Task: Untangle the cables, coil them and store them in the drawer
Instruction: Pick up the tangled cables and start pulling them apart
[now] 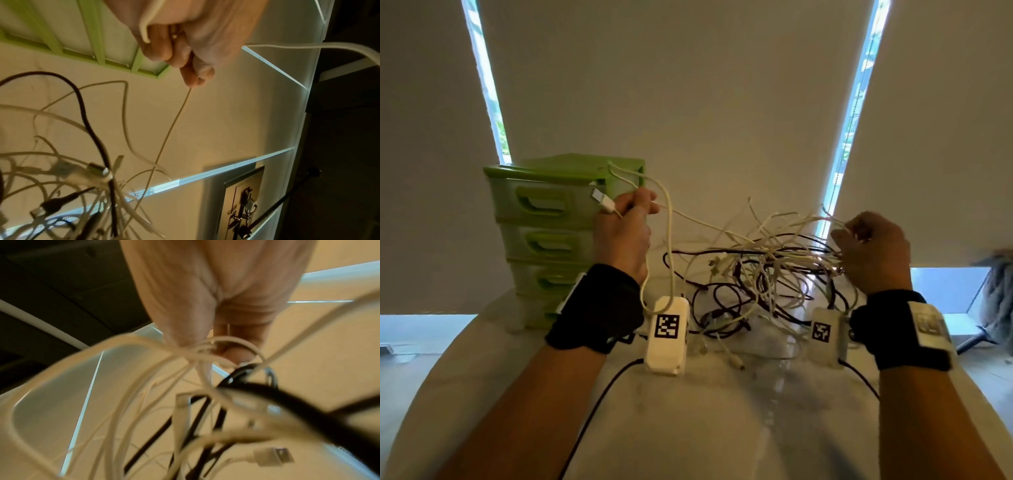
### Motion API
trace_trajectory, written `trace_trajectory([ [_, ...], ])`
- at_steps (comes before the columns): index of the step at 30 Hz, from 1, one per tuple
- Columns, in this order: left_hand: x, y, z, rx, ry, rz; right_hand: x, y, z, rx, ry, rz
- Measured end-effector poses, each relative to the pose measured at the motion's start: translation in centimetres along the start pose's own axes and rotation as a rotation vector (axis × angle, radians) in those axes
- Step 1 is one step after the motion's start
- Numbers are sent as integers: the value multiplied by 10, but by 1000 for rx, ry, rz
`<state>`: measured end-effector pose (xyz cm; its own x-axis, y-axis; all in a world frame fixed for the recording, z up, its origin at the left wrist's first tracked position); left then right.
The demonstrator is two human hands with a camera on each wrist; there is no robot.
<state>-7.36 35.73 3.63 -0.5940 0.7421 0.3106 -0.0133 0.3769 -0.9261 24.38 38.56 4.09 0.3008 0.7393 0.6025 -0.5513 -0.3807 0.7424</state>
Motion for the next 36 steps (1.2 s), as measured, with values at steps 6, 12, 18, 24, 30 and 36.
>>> trace_trajectory([
  [6,-12,-9,-5,-42,28,-67,-6,10,-17,-120,118,2],
  [12,-29,-28,-19,-9,264,-210,-56,95,-50,-79,648,249],
  [18,-48,-25,-28,9,501,-248,-66,88,-77,-57,784,191],
  [24,-41,-28,-26,-176,452,-163,-69,63,-74,-317,953,108],
  [30,-27,-30,-12,-275,356,-118,-47,31,-62,-174,847,-62],
  [36,-30,-29,-17,-286,412,-157,-48,42,-60,-270,784,95],
])
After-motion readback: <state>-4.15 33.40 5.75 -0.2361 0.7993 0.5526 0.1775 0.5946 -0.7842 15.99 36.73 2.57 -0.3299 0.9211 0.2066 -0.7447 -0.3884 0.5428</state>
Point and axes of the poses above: each hand's wrist, its own x-axis towards the middle knuckle, its own z-axis out of the back of the hand, y = z × x, the point moved 4 cm from there along x, towards the middle knuckle, and after that the axes turned 10 degrees about x, right-handed, at the moved point
